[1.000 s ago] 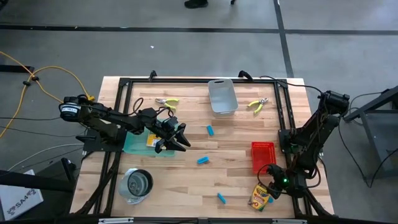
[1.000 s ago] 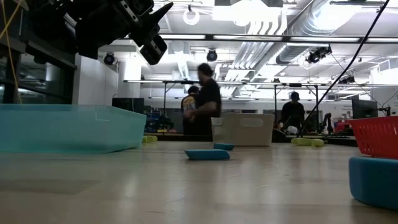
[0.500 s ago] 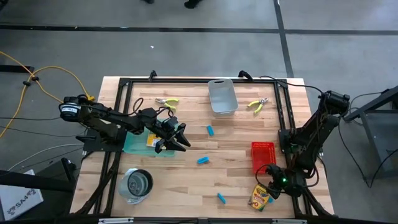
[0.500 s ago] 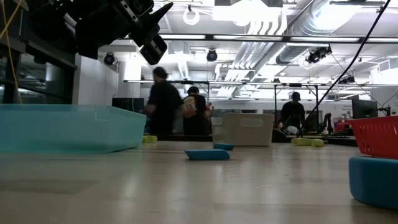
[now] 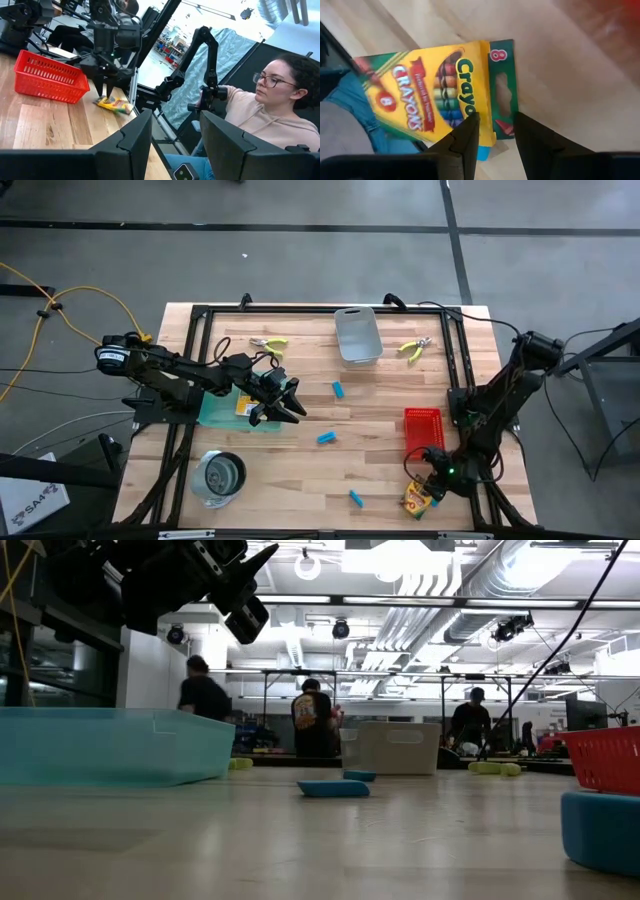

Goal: Pick & Place School Supplies
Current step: Put the crayon box into the green bin

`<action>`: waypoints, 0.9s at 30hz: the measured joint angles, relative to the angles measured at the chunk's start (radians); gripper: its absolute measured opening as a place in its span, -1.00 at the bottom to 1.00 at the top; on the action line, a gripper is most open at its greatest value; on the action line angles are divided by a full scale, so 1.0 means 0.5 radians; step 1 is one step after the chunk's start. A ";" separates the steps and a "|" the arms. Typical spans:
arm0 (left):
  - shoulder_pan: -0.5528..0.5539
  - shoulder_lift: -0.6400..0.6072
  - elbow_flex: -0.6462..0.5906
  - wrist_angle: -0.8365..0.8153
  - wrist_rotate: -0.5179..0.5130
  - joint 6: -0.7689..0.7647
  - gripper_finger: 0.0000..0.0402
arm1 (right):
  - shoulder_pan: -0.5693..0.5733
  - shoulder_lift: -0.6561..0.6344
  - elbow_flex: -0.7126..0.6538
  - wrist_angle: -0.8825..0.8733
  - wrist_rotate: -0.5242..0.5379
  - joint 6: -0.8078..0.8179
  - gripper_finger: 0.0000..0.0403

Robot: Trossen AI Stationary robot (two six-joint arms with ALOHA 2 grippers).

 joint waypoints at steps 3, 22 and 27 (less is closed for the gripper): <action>0.000 0.001 0.000 0.000 0.000 0.000 -0.19 | -0.009 0.064 0.004 0.119 -0.028 -0.012 -0.43; 0.000 0.000 0.000 0.000 0.000 0.000 -0.19 | -0.008 0.064 0.000 0.218 -0.034 -0.035 -0.43; 0.000 0.000 0.000 0.000 0.000 0.000 -0.19 | -0.007 0.064 0.002 0.228 -0.033 -0.045 -0.49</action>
